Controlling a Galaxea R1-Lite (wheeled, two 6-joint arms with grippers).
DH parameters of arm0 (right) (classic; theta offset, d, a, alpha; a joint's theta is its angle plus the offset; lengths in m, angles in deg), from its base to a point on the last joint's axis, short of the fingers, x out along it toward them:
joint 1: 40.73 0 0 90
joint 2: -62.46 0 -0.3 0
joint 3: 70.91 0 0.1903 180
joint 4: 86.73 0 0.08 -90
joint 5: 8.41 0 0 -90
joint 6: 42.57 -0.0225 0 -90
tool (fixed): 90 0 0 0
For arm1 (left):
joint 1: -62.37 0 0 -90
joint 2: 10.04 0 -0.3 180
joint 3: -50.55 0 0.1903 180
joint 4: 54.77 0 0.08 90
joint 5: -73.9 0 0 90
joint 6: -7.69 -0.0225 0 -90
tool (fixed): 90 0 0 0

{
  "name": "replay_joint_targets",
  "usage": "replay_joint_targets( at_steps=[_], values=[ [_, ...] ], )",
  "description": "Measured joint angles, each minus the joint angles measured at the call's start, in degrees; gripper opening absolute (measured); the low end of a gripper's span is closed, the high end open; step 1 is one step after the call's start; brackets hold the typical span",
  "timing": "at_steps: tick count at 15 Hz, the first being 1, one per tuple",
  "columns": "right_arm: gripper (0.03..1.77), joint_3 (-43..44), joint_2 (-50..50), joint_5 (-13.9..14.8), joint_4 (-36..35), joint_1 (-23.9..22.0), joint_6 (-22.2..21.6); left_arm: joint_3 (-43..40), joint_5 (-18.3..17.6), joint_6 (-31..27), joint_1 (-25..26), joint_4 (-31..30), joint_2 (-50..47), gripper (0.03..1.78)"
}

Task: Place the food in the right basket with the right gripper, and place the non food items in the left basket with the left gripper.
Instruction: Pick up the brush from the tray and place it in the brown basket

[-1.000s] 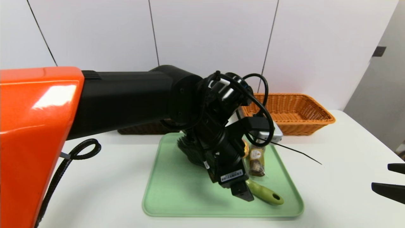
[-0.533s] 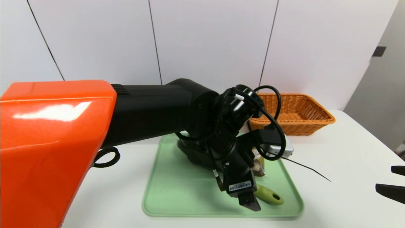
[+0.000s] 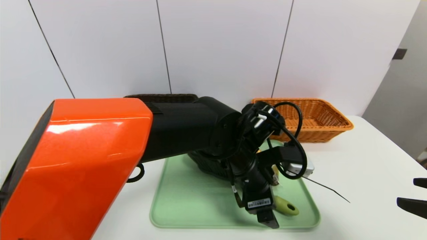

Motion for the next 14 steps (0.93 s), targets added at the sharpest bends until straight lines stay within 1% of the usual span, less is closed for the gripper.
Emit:
replay_joint_targets(
  at_steps=[14],
  values=[
    [1.70, -1.0, -0.2, -0.3, -0.3, -1.0, 0.1, 0.0, 0.4, 0.0, 2.6, -0.2, 2.3, 1.69]
  ],
)
